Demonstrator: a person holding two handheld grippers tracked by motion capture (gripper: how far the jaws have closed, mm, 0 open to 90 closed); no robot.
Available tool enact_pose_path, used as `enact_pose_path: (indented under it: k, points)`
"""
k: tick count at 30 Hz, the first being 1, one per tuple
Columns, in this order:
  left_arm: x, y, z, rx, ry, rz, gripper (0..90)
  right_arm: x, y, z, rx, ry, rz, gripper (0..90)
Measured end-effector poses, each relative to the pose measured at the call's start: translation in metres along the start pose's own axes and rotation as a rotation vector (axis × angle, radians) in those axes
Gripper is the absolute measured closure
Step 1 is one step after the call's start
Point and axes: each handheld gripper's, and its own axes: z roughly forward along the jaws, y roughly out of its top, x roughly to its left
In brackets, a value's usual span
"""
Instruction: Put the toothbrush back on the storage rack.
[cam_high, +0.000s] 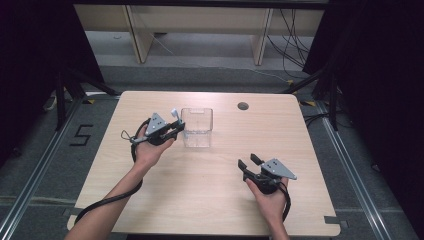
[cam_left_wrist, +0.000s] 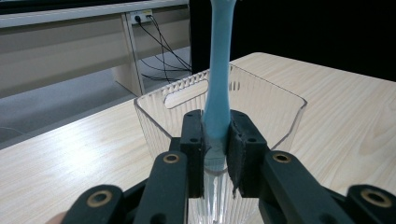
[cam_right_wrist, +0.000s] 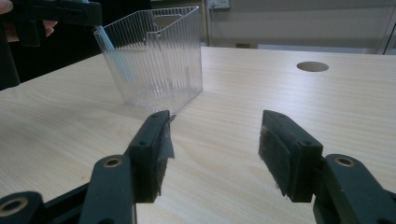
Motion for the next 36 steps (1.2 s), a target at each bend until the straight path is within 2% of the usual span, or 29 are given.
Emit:
enact_pose_path:
  k: [2,3,6,7,10,19,24,25,26,27,32,36]
  points:
    - [0.0,0.0,-0.001,0.009,0.004,0.003,76.5,0.0,0.0,-0.001,0.015,-0.013,-0.004,44.3]
    - [0.0,0.0,-0.001,0.01,0.004,0.004,76.5,0.002,0.0,0.0,0.015,0.0,0.02,44.3]
    - [0.0,0.001,0.0,0.01,0.004,0.002,76.1,0.001,0.0,0.0,0.011,-0.006,0.002,44.2]
    - [0.0,0.001,0.0,0.009,0.004,0.002,76.1,0.002,0.0,0.0,0.016,-0.001,0.019,44.2]
    - [0.0,0.001,-0.001,0.007,0.006,-0.002,76.1,0.003,0.0,-0.001,0.022,0.003,0.034,44.2]
    - [0.001,0.001,-0.001,0.009,0.01,0.001,73.5,0.002,0.0,0.0,0.022,0.005,0.026,44.1]
    - [0.0,0.001,-0.001,0.017,0.023,-0.007,65.0,0.003,0.0,-0.001,0.017,-0.001,0.03,44.1]
    - [0.0,0.001,-0.002,0.02,0.024,-0.007,63.0,0.0,0.0,0.0,0.009,-0.005,0.002,44.1]
    - [0.0,0.001,-0.002,0.021,0.024,-0.001,60.5,0.0,0.0,-0.001,0.024,-0.01,-0.002,44.1]
    - [0.0,0.001,-0.003,0.023,0.025,0.004,58.1,0.0,0.0,0.0,0.009,-0.004,0.004,44.1]
    - [0.0,0.0,-0.006,0.017,0.032,0.003,45.7,0.001,0.0,-0.001,0.009,-0.005,0.004,44.1]
    - [0.002,-0.001,-0.01,0.019,0.038,0.002,39.6,0.001,0.0,-0.001,0.016,-0.003,0.014,44.1]
